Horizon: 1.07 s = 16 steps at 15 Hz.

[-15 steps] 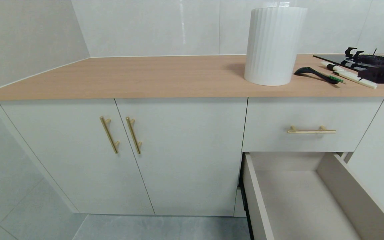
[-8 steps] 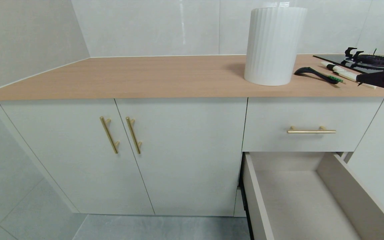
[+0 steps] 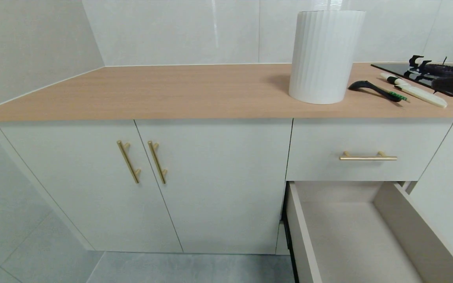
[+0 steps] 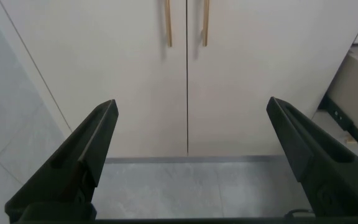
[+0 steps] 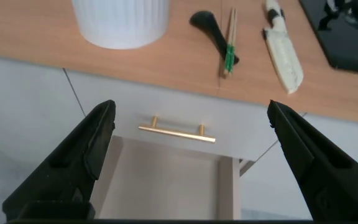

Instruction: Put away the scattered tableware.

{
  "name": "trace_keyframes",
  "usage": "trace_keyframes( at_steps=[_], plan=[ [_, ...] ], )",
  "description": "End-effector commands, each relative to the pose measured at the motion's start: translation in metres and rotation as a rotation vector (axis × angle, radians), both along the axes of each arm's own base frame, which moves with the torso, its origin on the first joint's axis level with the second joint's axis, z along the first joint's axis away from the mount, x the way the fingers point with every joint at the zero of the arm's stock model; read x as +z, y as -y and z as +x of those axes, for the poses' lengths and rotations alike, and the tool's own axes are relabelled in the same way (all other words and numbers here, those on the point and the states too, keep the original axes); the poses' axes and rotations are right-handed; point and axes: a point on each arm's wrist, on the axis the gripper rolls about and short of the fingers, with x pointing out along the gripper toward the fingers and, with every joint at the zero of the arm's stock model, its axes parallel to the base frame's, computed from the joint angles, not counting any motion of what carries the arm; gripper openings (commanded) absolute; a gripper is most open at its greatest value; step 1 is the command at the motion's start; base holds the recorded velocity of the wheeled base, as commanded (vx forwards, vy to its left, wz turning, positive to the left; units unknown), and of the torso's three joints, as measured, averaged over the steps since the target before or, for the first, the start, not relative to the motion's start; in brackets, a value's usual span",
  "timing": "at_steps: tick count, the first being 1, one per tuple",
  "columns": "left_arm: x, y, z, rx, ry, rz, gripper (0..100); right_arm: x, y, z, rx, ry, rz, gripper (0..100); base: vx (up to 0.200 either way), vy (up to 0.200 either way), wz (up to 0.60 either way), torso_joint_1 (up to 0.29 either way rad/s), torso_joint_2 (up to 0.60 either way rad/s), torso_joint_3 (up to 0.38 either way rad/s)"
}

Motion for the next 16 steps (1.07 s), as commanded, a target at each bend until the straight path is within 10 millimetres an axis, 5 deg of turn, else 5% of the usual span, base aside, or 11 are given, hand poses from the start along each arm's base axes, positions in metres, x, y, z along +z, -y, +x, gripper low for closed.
trace_keyframes(
  at_steps=[1, 8, 13, 16],
  plan=[
    [0.001, 0.000, 0.000, 0.000, 0.003, 0.000, 100, 0.002, 0.000, -0.003, 0.000, 0.009, 0.001, 100, 0.000, 0.000, 0.00, 0.061, -0.37, -0.359],
    [0.001, 0.000, 0.000, 0.000, 0.003, 0.000, 100, 0.014, 0.004, 0.006, -0.002, 0.007, -0.018, 100, 0.000, 0.000, 0.00, 0.075, -0.40, -0.270],
    [0.001, 0.000, 0.000, 0.000, 0.003, 0.000, 100, 0.018, 0.006, 0.057, -0.042, -0.254, -0.046, 100, 0.000, 0.000, 0.00, 0.005, -0.02, -0.008],
    [0.001, 0.000, 0.000, 0.000, 0.003, 0.000, 100, 0.004, 0.002, 0.095, -0.078, -0.427, 0.040, 100, 0.000, 0.000, 0.00, 0.000, 0.00, 0.000]
  ],
)
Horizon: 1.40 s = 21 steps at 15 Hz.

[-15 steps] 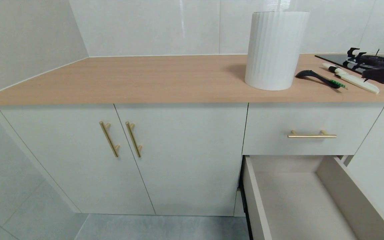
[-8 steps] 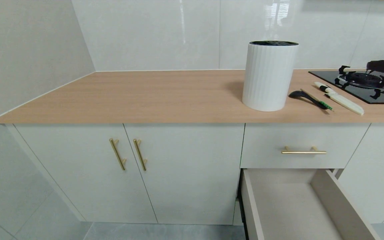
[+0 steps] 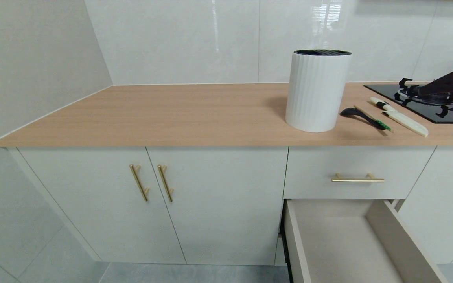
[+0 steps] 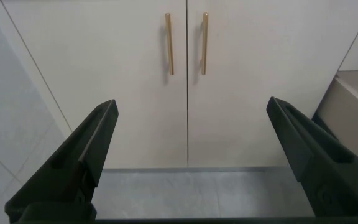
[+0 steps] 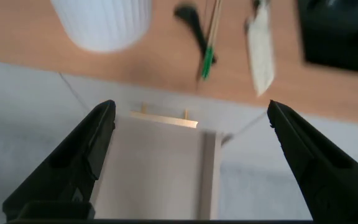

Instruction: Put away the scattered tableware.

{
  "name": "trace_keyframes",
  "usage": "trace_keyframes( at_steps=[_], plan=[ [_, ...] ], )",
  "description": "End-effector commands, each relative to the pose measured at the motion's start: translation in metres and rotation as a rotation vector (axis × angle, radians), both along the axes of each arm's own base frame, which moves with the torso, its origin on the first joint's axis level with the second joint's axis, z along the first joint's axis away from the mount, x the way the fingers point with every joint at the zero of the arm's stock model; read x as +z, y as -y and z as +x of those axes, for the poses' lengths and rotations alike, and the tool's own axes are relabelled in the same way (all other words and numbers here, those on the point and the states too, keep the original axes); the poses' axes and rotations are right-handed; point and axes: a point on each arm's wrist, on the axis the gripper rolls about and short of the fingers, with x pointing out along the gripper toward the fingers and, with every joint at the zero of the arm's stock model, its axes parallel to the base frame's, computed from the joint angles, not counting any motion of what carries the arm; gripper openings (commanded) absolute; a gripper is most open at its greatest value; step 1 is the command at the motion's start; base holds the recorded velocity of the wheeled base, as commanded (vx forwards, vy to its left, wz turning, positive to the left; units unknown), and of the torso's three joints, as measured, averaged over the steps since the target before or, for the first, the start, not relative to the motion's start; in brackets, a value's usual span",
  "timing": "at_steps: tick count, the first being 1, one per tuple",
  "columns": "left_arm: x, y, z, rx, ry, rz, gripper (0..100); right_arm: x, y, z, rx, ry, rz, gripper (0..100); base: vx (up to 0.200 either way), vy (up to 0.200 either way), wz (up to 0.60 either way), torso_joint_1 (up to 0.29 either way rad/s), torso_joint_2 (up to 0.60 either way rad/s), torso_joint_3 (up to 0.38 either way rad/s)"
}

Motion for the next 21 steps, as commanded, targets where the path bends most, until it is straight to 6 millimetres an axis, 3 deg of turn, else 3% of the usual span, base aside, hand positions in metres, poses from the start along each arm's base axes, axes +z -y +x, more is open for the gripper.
trace_keyframes(
  at_steps=[1, 6, 21],
  plan=[
    [0.000, 0.000, 0.000, 0.000, -0.001, 0.000, 100, -0.026, -0.003, 0.056, -0.052, -0.138, 0.062, 100, 0.000, 0.000, 0.00, 0.000, 0.00, 0.000],
    [0.000, 0.000, 0.000, 0.000, -0.001, 0.000, 100, -0.053, 0.016, 0.105, -0.116, -0.183, 0.077, 100, 0.000, 0.000, 0.00, 0.000, 0.00, 0.000],
    [0.000, 0.000, 0.000, 0.000, -0.001, 0.000, 100, -0.104, 0.023, 0.155, -0.126, -0.307, 0.090, 100, 0.000, 0.000, 0.00, 0.000, 0.00, 0.000]
  ],
)
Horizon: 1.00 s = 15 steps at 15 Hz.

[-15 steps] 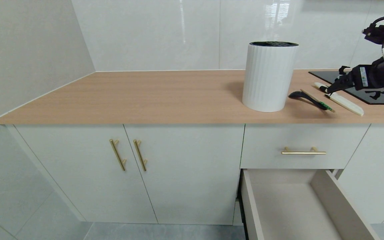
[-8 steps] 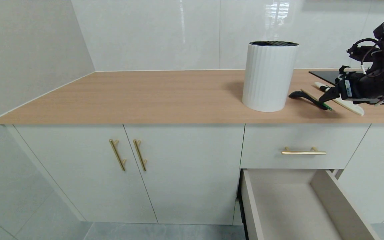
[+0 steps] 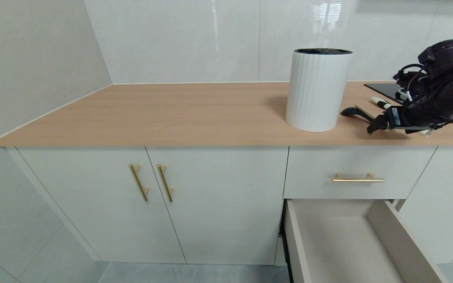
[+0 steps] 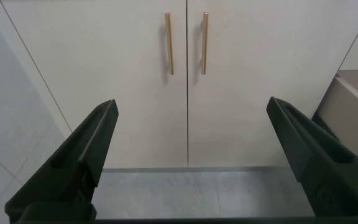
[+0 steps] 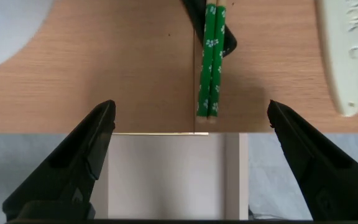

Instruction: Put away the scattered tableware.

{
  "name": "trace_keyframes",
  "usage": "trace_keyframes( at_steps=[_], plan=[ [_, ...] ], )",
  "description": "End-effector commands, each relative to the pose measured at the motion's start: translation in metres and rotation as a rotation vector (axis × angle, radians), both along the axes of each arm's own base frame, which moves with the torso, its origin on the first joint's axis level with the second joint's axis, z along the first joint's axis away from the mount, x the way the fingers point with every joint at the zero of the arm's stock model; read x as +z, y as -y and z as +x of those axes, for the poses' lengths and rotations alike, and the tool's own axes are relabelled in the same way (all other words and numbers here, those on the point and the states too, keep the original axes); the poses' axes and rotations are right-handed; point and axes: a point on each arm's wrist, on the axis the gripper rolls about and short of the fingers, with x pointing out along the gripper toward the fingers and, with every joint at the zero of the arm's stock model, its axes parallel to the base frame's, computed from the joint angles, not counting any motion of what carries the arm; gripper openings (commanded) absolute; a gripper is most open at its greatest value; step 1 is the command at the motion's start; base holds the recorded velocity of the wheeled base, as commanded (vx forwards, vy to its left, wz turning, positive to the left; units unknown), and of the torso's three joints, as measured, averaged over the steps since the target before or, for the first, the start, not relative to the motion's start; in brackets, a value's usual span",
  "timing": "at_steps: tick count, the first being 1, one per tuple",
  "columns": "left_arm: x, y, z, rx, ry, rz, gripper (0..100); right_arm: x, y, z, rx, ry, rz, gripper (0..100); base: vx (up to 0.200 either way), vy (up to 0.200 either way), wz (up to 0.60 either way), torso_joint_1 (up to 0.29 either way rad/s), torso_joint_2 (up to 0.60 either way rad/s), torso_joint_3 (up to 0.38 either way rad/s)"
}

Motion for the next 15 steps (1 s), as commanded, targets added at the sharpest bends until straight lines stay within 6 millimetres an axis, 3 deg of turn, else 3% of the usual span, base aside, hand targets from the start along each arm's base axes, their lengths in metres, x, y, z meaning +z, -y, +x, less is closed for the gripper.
trace_keyframes(
  at_steps=[1, 12, 13, 15],
  plan=[
    [0.000, 0.000, 0.000, 0.000, -0.001, 0.000, 100, -0.006, 0.000, 0.005, 0.001, -0.015, 0.001, 100, 0.000, 0.000, 0.00, 0.000, 0.00, 0.000],
    [0.000, 0.000, 0.000, 0.000, -0.001, 0.000, 100, -0.009, 0.011, 0.013, -0.047, 0.026, 0.020, 100, 0.000, 0.000, 0.00, 0.000, 0.00, 0.000],
    [0.000, 0.000, 0.000, 0.000, -0.001, 0.002, 100, -0.009, 0.011, 0.014, -0.047, 0.025, 0.020, 0, 0.000, 0.000, 0.00, 0.000, 0.00, 0.000],
    [0.000, 0.000, 0.000, 0.000, -0.001, 0.000, 100, -0.008, 0.011, 0.013, -0.045, 0.028, 0.020, 0, 0.000, 0.000, 0.00, 0.000, 0.00, 0.000]
  ],
)
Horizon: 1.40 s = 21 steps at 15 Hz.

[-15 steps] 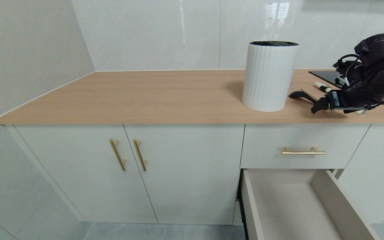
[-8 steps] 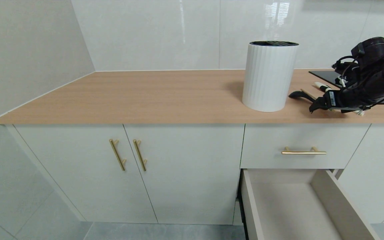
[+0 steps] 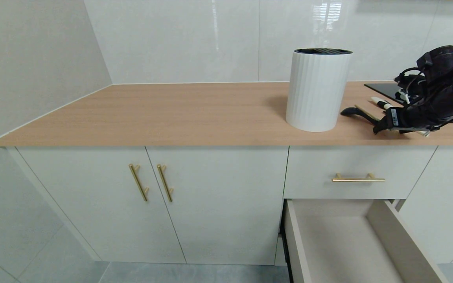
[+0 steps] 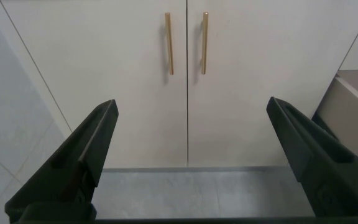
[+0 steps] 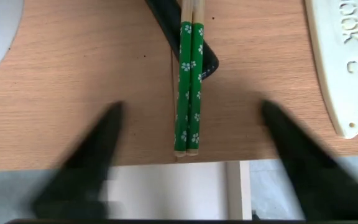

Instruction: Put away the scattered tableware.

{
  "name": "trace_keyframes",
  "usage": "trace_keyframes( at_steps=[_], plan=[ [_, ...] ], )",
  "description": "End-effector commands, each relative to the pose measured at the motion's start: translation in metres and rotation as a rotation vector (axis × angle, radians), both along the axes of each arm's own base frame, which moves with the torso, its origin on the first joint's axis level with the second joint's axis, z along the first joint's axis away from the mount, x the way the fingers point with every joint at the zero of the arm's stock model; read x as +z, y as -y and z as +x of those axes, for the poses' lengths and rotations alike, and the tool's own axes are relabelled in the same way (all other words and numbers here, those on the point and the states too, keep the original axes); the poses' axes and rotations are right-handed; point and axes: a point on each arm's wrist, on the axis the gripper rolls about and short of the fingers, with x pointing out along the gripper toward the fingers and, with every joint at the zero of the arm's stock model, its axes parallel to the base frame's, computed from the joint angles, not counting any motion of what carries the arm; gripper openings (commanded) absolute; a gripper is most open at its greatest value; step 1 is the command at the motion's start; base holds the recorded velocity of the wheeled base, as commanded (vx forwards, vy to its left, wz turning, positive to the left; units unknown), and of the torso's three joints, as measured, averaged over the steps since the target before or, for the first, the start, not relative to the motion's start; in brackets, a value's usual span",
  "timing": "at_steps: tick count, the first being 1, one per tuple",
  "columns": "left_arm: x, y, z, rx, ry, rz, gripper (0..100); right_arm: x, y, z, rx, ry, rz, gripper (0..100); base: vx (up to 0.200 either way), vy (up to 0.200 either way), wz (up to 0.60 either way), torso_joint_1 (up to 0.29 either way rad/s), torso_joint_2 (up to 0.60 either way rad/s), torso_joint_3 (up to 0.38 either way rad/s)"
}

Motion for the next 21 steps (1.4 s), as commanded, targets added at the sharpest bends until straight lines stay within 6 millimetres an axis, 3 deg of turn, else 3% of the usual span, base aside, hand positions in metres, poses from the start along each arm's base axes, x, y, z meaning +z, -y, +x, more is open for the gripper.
trace_keyframes(
  at_steps=[1, 8, 10, 13, 15, 17, 19, 20, 21],
  plan=[
    [0.000, 0.000, 0.000, 0.000, -0.001, 0.000, 100, 0.002, 0.000, -0.002, 0.001, 0.005, 0.000, 0, 0.000, 0.000, 0.00, 0.000, 0.00, 0.000],
    [0.000, 0.000, 0.000, 0.000, -0.001, 0.002, 100, 0.008, 0.003, -0.005, -0.008, 0.020, -0.001, 0, 0.000, 0.000, 0.00, 0.000, 0.00, 0.000],
    [0.000, 0.000, 0.000, 0.000, -0.001, 0.000, 100, 0.024, 0.001, -0.017, -0.007, 0.062, -0.005, 0, 0.000, 0.000, 0.00, 0.000, 0.00, 0.000],
    [0.000, 0.000, 0.000, 0.000, -0.001, 0.000, 100, 0.068, 0.000, -0.057, -0.007, 0.180, -0.008, 0, 0.000, 0.000, 0.00, 0.000, 0.00, 0.000],
    [0.000, 0.000, 0.000, 0.000, -0.001, 0.000, 100, 0.108, -0.002, -0.110, 0.002, 0.283, -0.002, 0, 0.000, 0.000, 0.00, 0.000, 0.00, 0.000],
    [0.000, 0.000, 0.000, 0.000, -0.001, 0.000, 100, 0.120, -0.003, -0.140, 0.014, 0.317, -0.006, 0, 0.000, 0.000, 0.00, 0.000, 0.00, 0.000],
    [0.000, 0.000, 0.000, 0.000, -0.001, 0.000, 100, 0.129, -0.009, -0.185, 0.082, 0.360, 0.007, 0, 0.000, 0.000, 0.00, 0.000, 0.00, 0.000],
    [0.000, 0.000, 0.000, 0.000, -0.001, 0.002, 100, 0.129, -0.010, -0.196, 0.102, 0.365, 0.012, 0, 0.000, 0.000, 0.00, 0.000, 0.00, 0.000],
    [0.000, 0.000, 0.000, 0.000, -0.001, 0.000, 100, 0.123, -0.013, -0.237, 0.180, 0.353, 0.025, 0, 0.000, 0.000, 0.00, 0.000, 0.00, 0.000]
  ],
)
